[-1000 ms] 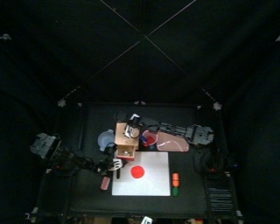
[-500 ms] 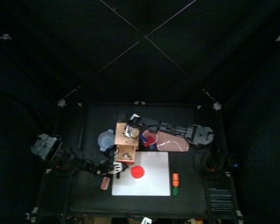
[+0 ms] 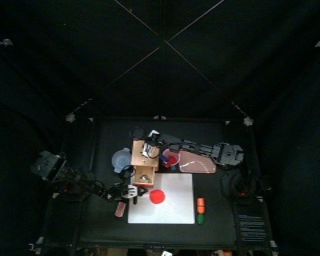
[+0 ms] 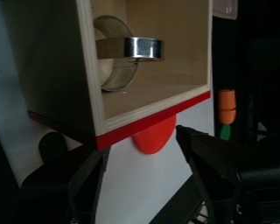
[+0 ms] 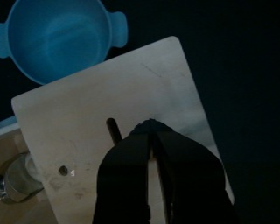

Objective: Get the cutter from the drawer then cut the dough then place the extra dough in the bowl
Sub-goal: Place the cutter on the board

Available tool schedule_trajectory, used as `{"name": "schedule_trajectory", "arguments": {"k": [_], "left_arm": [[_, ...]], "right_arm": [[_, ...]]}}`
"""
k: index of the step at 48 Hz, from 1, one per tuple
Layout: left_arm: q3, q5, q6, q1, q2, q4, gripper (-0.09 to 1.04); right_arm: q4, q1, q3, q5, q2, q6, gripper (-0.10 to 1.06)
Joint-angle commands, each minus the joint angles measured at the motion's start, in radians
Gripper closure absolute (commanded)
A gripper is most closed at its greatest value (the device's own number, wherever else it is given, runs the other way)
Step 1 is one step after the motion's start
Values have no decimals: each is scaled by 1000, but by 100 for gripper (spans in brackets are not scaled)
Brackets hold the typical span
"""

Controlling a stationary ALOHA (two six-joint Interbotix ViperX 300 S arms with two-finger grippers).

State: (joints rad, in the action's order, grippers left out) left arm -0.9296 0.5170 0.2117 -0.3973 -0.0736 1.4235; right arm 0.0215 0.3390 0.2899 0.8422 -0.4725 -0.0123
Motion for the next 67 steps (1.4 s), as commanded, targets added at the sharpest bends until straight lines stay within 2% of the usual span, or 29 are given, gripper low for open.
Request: {"name": "schedule_trajectory", "arguments": {"k": [1, 8, 16, 24, 31, 36, 41, 45, 52, 59, 67], "left_arm": [[-26, 2, -2, -11, -74, -75, 1], [-97, -6, -2, -12, -161, -175, 1], [-186, -6, -2, -5, -264, -298, 1], [-265, -6, 2, 14, -350, -451, 1], [-301, -8, -2, 64, -399, -534, 1], [-314, -20, 0, 95, -425, -563, 1], [-328, -54, 0, 115, -449, -569, 1], [-339, -67, 0, 130, -462, -569, 1], [-348, -71, 0, 150, -466, -569, 1], [-348, -71, 0, 158, -468, -569, 1], [-350, -71, 0, 166, -468, -569, 1]], "right_arm": [[-9, -12, 35, 25, 49, 3, 94], [-17, -18, 61, 37, 74, 3, 94], [-11, -48, 52, 66, 124, 9, 94], [3, -101, -14, 81, 204, 12, 93], [72, -160, -117, -9, 255, 9, 91], [95, -183, -176, -63, 259, 11, 83], [106, -210, -216, -107, 259, 8, 68], [91, -229, -241, -137, 259, 6, 54], [69, -232, -291, -189, 259, -2, 35], [69, -235, -330, -262, 253, -3, 25], [67, -236, -347, -287, 233, -5, 22]]}}
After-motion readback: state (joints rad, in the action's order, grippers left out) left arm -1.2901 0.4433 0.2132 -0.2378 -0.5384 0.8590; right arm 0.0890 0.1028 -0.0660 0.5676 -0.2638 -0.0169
